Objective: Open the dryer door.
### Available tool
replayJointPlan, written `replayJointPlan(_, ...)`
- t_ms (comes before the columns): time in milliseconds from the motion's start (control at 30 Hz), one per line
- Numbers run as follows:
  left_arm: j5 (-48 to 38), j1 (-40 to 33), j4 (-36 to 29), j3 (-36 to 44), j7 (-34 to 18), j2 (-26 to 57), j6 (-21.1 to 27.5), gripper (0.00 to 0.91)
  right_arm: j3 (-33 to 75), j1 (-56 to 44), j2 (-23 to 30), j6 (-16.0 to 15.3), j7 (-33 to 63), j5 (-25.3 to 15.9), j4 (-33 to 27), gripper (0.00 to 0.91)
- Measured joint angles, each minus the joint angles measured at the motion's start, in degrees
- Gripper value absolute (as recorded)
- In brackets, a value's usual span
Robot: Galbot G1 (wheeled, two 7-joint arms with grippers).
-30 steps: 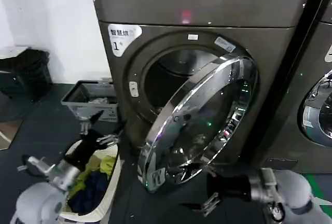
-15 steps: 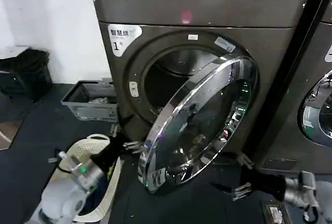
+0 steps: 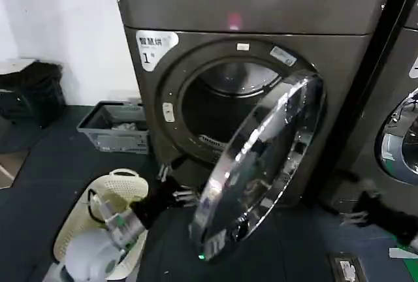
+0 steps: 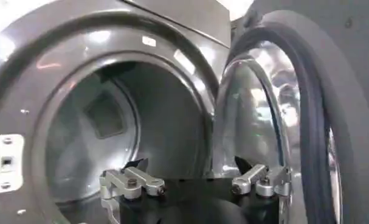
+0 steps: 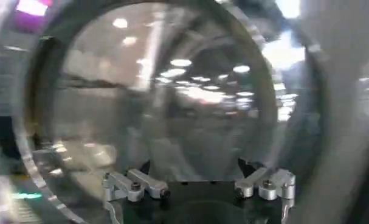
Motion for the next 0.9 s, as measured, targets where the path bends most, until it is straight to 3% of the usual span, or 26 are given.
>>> replayJointPlan(167, -1.47, -0.15, -0.72, 2.84, 0.12, 1.44, -0.77, 0.907, 5.66, -1.33, 1.57, -0.25, 7.62, 2.93, 0.89, 0.907)
replayJointPlan(300, -1.61, -1.37, -0.81, 5.97, -0.08, 2.8, -1.2, 0.907, 8.94, -2.29, 2.93, -2.27, 14.99, 6.06, 2.26, 0.907)
replayJointPlan(600, -3.14, -6.41, 0.3, 15.5, -0.37, 5.56, -2.58, 0.907, 15.97, -4.69, 2.8, -2.83, 30.99, 6.13, 3.41, 0.907)
replayJointPlan(900, -5.22, -15.9, 3.57, 26.23, -0.08, 4.38, -2.81, 0.907, 23.87, -8.04, 2.76, -3.81, 46.39, 5.85, 4.64, 0.907)
